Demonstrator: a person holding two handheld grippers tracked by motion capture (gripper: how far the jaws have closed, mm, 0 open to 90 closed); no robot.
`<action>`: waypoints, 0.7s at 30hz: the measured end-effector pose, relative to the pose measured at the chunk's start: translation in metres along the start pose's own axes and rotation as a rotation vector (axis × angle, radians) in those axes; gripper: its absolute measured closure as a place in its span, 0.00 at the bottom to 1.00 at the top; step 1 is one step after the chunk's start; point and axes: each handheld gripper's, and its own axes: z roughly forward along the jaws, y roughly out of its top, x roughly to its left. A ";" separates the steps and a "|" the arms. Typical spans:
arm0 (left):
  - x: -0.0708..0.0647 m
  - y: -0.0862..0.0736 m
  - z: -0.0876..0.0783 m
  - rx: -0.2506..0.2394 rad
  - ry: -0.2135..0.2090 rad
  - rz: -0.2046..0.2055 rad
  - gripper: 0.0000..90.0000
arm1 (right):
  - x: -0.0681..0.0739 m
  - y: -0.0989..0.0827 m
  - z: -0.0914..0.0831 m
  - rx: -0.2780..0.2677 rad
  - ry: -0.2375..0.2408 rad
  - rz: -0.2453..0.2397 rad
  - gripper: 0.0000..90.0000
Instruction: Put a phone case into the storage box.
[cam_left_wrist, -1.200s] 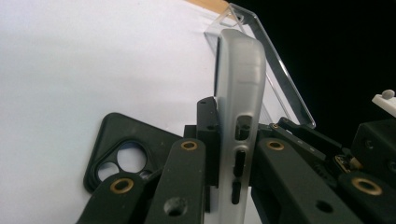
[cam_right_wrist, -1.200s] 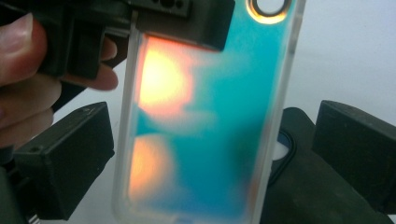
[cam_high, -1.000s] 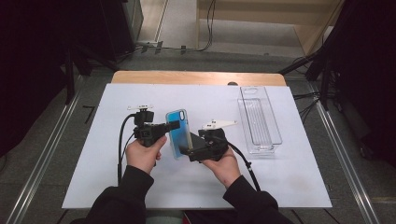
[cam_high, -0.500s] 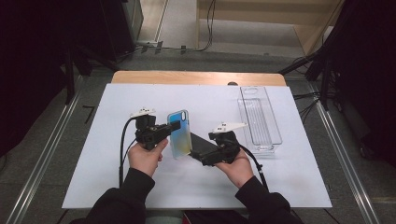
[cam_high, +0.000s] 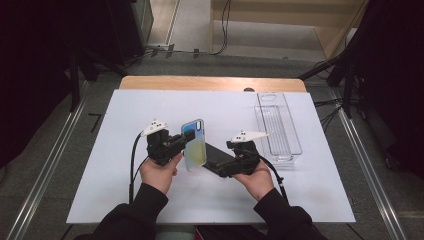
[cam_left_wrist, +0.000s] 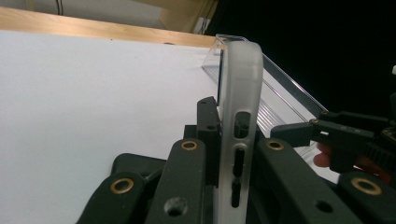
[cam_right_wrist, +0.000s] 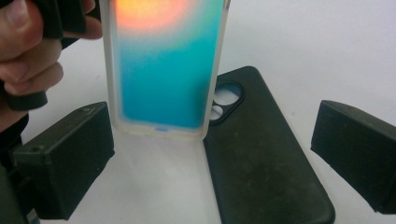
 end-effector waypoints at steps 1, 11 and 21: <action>-0.001 -0.001 0.000 -0.002 0.000 0.004 0.95 | 0.001 0.001 -0.001 -0.012 -0.015 0.010 0.00; -0.006 -0.004 0.001 -0.011 -0.011 -0.013 0.95 | 0.013 0.009 -0.005 -0.075 -0.100 0.044 0.00; -0.014 -0.009 0.003 -0.004 -0.023 -0.014 0.95 | 0.025 0.012 0.002 -0.073 -0.068 0.065 0.00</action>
